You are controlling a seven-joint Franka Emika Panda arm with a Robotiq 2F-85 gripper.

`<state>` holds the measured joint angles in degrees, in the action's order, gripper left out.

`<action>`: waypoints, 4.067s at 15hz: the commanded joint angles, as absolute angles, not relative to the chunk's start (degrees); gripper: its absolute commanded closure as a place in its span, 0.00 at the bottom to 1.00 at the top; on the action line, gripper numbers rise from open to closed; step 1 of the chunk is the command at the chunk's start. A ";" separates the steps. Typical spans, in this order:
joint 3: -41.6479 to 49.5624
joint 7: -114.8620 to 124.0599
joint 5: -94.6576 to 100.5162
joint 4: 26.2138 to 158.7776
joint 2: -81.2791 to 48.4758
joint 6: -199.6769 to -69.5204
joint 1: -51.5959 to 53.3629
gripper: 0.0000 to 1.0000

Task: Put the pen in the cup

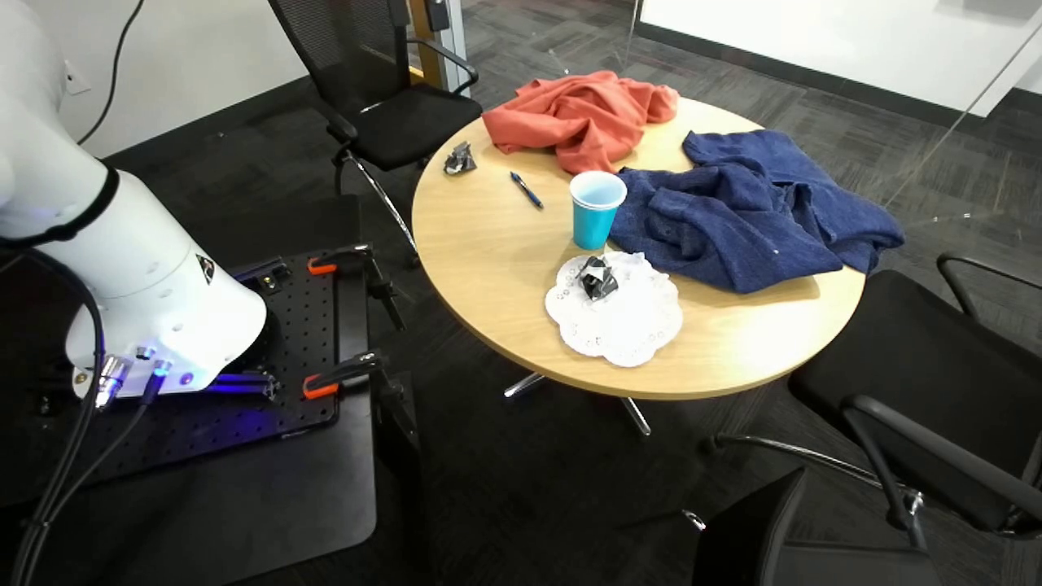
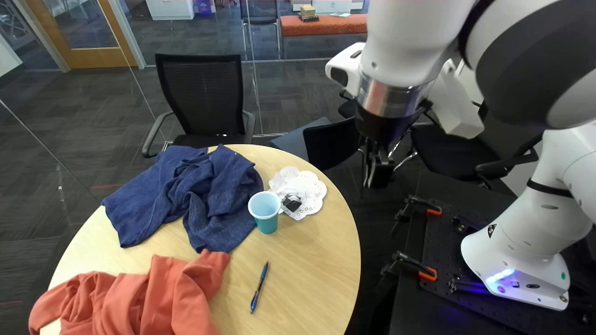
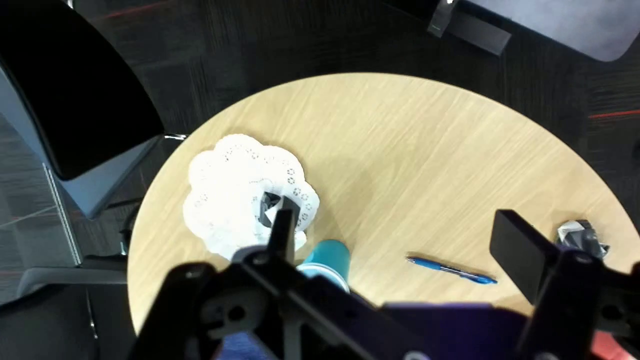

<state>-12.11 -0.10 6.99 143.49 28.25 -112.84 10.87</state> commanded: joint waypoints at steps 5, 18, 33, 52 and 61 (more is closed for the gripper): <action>-11.86 -9.43 6.96 136.96 10.90 -124.08 12.86 0.00; -11.74 -12.39 9.79 135.13 4.52 -127.53 12.51 0.00; -14.19 -56.25 9.52 129.31 -11.77 -139.05 11.23 0.00; -13.58 -55.57 20.37 125.45 -24.87 -154.05 14.05 0.00; -13.60 -55.31 21.32 115.28 -38.26 -154.65 16.56 0.00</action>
